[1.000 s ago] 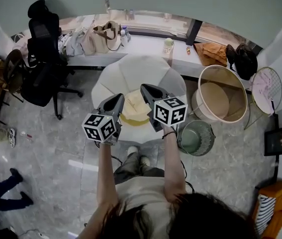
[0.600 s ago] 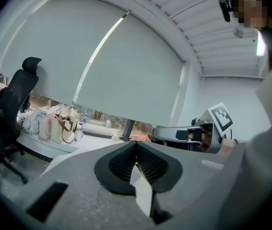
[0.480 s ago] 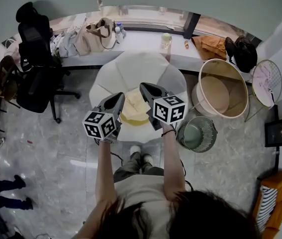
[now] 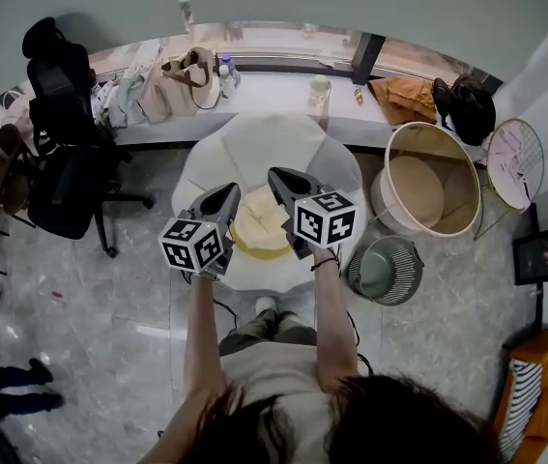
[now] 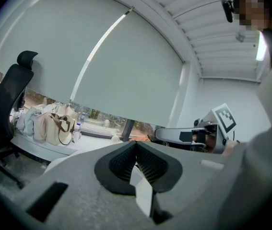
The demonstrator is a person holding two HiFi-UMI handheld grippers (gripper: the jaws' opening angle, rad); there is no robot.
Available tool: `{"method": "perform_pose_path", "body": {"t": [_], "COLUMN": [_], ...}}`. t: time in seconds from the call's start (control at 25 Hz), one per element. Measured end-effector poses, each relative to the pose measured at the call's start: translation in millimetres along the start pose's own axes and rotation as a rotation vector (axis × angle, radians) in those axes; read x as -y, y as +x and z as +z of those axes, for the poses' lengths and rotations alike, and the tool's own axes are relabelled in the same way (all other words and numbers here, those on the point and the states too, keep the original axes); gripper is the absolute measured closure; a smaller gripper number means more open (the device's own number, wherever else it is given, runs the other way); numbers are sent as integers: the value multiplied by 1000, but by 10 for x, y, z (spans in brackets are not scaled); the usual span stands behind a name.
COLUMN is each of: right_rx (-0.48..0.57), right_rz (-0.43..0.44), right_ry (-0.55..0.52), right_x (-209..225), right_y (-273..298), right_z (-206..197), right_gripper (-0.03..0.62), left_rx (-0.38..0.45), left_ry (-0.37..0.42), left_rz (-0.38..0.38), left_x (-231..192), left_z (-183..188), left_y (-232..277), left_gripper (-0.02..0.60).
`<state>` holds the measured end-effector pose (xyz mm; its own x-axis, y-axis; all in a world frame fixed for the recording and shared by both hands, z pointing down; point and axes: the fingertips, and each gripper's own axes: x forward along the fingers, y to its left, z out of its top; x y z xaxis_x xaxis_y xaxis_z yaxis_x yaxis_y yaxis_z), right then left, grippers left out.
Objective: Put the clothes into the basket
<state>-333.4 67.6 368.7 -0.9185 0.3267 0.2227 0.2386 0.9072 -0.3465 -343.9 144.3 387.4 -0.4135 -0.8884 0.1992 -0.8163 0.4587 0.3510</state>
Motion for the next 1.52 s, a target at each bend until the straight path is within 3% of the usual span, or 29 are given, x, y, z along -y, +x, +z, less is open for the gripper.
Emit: {"method": "perform_pose_path", "body": {"t": [0.48,1.0,1.36,1.52], "right_rx": [15,-65,-143,-179], "right_rz": [8,51,85,70], "right_ry": [45,31,43,70], "right_x": [219,601,886,1197], "right_y": [133,602,859,989], "right_z": [37,114,-222,-495], "right_gripper": [585,585,585,585], "left_rx": [-17,-15,-72,-71], "left_ry": [-16,-147,-142,-189], "left_rz": [7,52,52,48], "left_x": [-105,-366,-598,-751], "left_z": [-33,-197,-448,-655], "left_y": [153,428,682,897], "left_gripper": [571,571,571,571]}}
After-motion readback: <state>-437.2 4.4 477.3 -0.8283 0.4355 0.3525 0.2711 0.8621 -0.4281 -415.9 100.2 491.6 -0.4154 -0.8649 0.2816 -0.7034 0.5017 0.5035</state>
